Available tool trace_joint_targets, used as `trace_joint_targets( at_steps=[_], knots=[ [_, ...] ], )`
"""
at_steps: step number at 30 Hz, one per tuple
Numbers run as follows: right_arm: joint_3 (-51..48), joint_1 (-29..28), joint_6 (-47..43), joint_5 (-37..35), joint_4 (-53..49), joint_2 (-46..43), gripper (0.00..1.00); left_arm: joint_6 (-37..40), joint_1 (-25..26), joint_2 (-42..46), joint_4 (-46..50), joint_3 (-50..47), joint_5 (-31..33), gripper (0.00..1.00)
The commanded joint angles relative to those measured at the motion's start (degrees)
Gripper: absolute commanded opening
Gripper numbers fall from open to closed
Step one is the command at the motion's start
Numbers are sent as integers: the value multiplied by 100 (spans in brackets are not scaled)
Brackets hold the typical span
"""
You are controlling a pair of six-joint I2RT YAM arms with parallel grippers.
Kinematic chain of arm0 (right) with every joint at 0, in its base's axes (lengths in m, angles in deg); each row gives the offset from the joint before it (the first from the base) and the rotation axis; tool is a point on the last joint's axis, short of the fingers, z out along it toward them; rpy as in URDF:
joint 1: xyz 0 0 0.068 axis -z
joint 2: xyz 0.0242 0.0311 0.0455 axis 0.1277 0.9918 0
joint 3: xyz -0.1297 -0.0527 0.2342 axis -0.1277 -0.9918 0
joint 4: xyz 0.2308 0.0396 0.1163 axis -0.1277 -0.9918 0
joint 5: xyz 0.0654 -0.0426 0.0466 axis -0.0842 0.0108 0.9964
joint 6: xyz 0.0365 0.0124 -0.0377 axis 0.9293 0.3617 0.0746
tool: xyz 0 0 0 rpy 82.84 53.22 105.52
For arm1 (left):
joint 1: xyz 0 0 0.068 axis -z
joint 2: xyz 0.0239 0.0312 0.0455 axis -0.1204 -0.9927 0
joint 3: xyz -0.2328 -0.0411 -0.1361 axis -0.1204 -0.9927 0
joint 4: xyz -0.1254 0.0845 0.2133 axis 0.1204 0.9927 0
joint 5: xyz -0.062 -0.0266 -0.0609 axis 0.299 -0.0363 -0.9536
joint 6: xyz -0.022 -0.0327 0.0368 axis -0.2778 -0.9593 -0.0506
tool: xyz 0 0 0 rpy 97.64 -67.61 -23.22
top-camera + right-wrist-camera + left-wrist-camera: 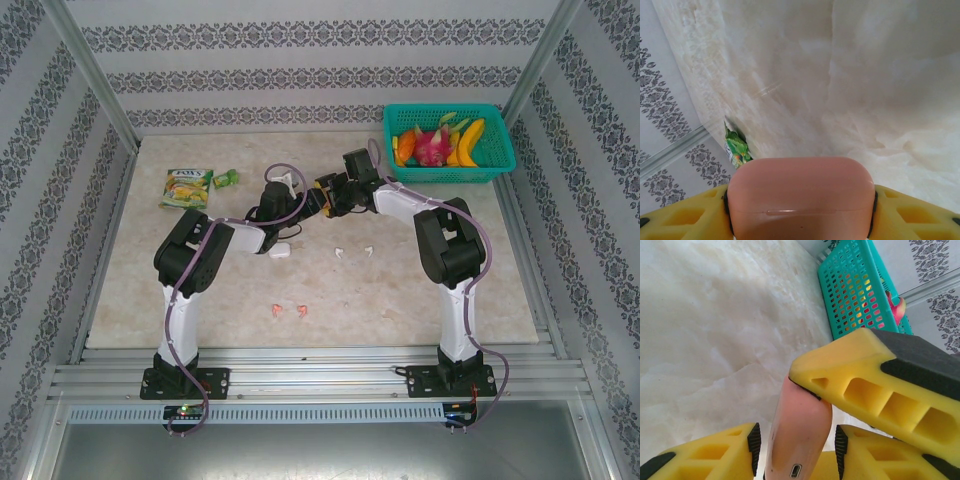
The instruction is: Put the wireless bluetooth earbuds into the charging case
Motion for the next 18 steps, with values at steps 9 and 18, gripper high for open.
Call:
trace_joint_targets(
  at_steps=[9, 18],
  knots=[
    [-258, -63, 318, 153, 249, -243, 58, -104, 144, -95, -711, -32, 106, 33],
    [-335, -74, 445, 139, 393, -244, 59, -172, 169, -79, -786, -84, 129, 38]
  ],
)
